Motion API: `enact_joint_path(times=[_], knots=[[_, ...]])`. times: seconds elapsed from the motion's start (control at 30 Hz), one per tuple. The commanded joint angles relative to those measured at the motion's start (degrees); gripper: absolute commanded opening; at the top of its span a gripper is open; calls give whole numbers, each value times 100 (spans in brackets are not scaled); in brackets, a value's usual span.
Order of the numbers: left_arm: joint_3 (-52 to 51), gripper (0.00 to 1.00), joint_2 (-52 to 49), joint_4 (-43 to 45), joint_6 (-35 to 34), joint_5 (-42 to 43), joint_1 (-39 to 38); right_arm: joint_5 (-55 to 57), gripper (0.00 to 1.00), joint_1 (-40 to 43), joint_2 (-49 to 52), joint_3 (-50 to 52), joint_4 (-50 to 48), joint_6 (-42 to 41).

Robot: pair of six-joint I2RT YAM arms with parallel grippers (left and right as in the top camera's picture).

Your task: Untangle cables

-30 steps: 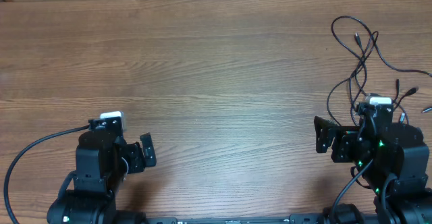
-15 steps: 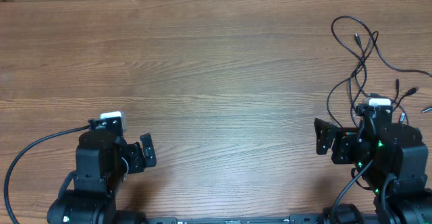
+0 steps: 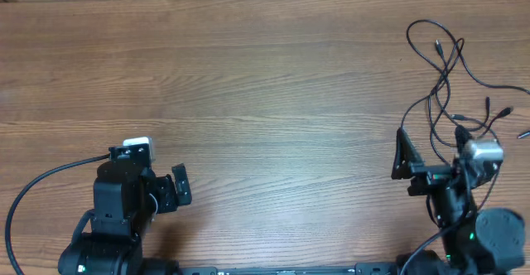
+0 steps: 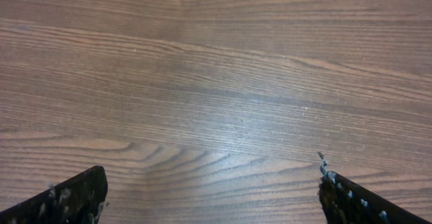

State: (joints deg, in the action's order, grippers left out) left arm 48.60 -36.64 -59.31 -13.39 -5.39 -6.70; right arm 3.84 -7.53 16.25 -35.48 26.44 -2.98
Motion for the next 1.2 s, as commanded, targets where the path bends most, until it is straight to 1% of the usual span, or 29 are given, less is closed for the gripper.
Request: enact_joint_path(times=[0.0, 0.17, 0.3, 0.43, 0.57, 0.6, 0.77, 0.97, 1.17], knots=[[-35, 100, 28, -2, -57, -57, -7, -59, 100, 15, -688, 964, -870, 39], [-35, 100, 28, -2, -59, -57, -7, -201, 100, 17, -1397, 2131, -2310, 39], [-35, 100, 28, -2, -57, -57, -7, -199, 100, 76, -1613, 2741, -3195, 39], [-35, 100, 28, -2, -59, -57, -7, -199, 100, 216, -1609, 3134, -3805, 44], [-35, 100, 28, -2, -57, -57, -7, -201, 100, 350, -1609, 3453, -4172, 46], [-35, 100, 28, -2, -57, -57, -7, -192, 100, 382, -1609, 3517, -4170, 48], [-35, 100, 28, -2, -57, -57, -7, -249, 100, 409, -1609, 3506, -3460, 326], [-35, 100, 28, -2, -59, -57, -7, -448, 100, 409, -1609, 3506, -2138, 345], [-33, 100, 28, -2, -59, -57, -7, -417, 100, 413, -1609, 3506, -2159, 343]])
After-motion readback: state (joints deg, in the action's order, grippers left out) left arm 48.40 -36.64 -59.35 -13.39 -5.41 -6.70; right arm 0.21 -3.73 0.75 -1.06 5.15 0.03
